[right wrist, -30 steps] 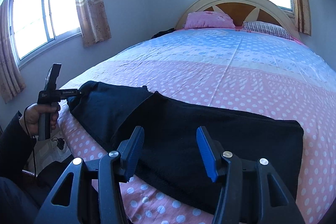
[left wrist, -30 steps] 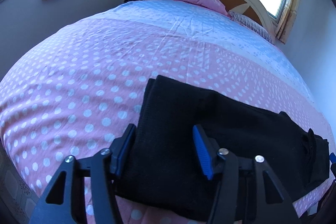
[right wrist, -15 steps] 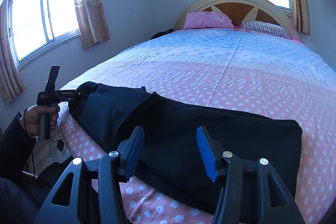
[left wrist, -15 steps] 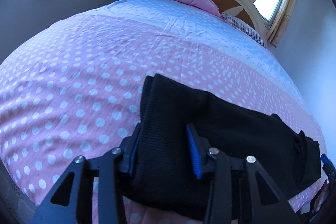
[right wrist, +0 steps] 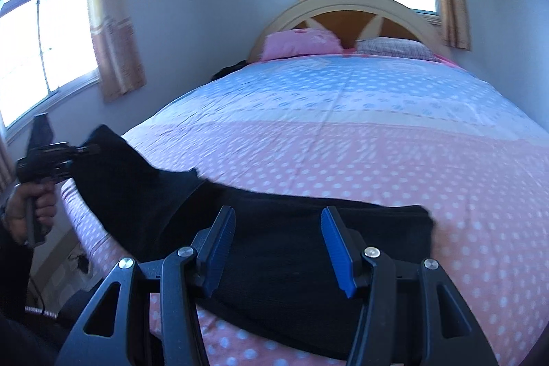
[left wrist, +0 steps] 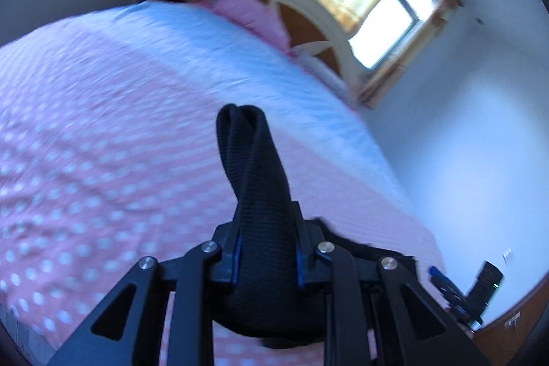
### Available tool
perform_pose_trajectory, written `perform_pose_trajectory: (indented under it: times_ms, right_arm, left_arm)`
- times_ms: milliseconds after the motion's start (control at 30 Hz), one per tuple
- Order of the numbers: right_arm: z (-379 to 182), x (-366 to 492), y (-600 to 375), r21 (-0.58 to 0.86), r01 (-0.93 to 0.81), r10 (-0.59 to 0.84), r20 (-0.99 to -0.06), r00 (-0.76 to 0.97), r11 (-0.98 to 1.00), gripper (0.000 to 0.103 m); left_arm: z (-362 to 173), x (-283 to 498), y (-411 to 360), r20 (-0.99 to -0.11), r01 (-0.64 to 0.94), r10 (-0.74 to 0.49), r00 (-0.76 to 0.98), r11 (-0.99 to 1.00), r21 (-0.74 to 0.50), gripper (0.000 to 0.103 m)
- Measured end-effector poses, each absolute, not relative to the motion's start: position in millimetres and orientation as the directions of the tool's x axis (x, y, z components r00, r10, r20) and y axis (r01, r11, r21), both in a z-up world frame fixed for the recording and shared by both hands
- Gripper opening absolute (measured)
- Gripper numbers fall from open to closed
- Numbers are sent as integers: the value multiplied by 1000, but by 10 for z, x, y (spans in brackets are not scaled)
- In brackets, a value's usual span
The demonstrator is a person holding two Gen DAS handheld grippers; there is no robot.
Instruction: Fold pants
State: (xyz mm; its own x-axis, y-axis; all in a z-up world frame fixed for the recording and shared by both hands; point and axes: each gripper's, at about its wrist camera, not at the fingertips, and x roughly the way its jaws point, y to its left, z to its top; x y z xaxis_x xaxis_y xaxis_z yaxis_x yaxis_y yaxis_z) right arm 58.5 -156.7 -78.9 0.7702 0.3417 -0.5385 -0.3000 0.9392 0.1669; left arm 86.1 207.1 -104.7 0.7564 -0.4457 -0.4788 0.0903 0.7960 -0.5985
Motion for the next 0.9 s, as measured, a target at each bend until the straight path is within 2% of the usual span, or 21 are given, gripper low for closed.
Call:
perform_pose_trajectory:
  times_ms: [167,367,600,733,900]
  right_arm:
    - [-720,567,-1870,186,-213,281,-545,790,959,54]
    - [-700,523,-2246,203,-114,210,-545,812,972,54]
    - [-783,571,-2719,270,25,134,-554,822,963,54]
    - [-861,597,-2896,312,95,103,-563,820,945,54]
    - [-933,628,-2914,326,97,115,-574,811,940,54]
  left_arm:
    - [-723,889,1425,-429,225,-575,697,743,-630,23]
    - [-438,1013,583,-427,350,-667,611,711,-610,23]
    - [-447,1210,-250,-519,428,-679,518,732,-530,23]
    - [-652,1351,-713,-591,442,-658,466,752,-489,23]
    - [-911,1416,-1192,-661,457,-607,440,785,-417,23]
